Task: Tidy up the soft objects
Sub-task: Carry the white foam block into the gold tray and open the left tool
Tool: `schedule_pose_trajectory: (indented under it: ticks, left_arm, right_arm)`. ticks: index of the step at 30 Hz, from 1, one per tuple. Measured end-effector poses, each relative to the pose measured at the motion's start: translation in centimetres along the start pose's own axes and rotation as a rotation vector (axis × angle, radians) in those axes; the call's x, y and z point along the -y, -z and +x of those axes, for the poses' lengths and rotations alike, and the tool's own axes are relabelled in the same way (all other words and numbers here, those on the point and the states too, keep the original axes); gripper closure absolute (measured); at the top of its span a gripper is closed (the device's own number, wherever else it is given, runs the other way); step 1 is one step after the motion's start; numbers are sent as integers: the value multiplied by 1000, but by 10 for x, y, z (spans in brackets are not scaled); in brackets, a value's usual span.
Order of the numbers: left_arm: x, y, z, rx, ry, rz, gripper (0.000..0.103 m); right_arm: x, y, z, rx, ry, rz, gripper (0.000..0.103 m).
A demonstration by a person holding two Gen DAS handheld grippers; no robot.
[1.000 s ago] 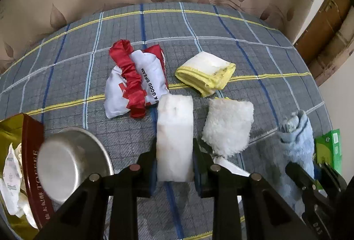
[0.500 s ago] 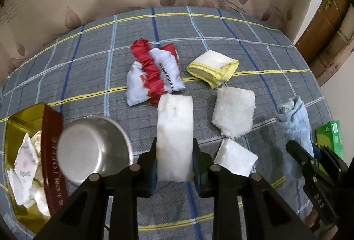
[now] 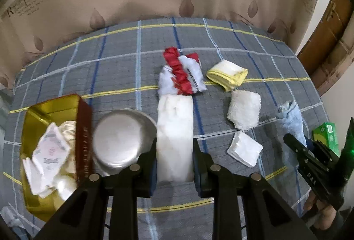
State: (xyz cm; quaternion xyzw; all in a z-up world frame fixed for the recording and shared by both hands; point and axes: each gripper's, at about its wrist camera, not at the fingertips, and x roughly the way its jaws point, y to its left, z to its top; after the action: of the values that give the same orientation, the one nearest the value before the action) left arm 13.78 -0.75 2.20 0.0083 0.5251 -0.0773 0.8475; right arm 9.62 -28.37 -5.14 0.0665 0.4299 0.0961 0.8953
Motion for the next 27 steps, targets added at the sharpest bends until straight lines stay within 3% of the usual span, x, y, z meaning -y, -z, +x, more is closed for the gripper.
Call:
schedule_pose_trajectory:
  ticks: [7, 12, 20, 27]
  left_arm:
    - [-49, -8, -35, 66, -59, -61, 77]
    - [-99, -9, -47, 84, -148, -130, 77]
    - [-177, -1, -38, 48, -275, -230, 77]
    - [-225, 3, -20, 5, -312, -290, 77]
  right_arm:
    - [2, -1, 1, 2, 4, 0, 77]
    - [3, -1, 1, 0, 7, 2, 77]
    - [5, 0, 5, -9, 9, 12, 77]
    - [7, 1, 8, -19, 20, 15, 76]
